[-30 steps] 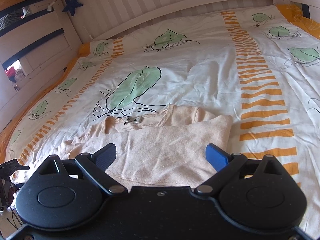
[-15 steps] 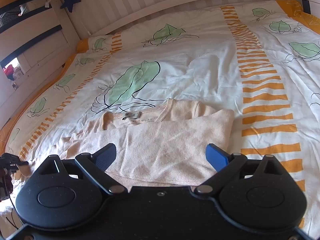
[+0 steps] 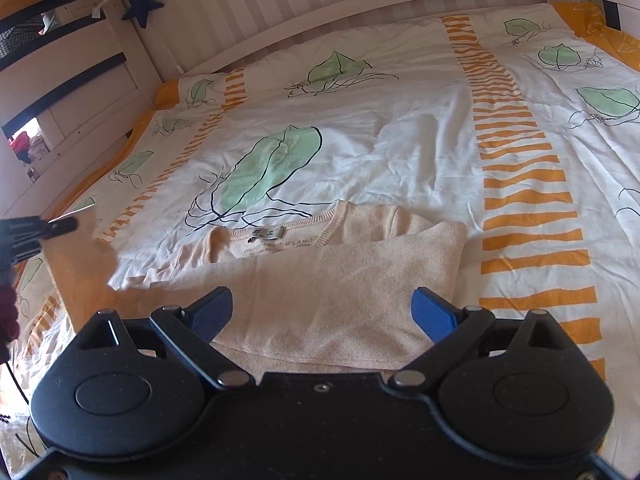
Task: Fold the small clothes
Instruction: 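Lift the sleeve with the left tool, lay it across the body, open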
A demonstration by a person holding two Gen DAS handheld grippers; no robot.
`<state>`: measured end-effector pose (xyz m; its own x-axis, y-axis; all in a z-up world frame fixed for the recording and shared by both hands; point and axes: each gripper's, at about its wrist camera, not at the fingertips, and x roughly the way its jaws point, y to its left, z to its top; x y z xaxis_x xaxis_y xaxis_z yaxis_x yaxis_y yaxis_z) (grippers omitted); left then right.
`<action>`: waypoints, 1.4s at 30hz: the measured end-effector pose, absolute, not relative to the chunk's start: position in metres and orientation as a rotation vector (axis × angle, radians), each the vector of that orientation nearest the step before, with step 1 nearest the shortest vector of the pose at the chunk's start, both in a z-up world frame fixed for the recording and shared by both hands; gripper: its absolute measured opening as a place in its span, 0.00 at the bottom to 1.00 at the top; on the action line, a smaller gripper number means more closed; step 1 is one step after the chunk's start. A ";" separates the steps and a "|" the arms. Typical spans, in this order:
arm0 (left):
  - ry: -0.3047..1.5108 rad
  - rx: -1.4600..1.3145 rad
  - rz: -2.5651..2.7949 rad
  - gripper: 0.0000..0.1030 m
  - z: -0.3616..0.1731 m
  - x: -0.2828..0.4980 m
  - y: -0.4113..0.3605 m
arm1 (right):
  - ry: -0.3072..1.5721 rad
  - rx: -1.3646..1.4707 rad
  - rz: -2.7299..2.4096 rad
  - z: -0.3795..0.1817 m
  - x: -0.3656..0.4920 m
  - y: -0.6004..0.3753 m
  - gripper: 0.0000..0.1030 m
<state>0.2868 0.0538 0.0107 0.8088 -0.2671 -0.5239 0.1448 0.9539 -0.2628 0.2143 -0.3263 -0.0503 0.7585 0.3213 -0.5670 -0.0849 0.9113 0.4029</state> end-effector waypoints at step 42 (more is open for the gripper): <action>0.830 -0.141 -0.746 0.88 -0.088 0.294 -0.143 | 0.574 0.457 0.091 -0.038 0.212 -0.361 0.94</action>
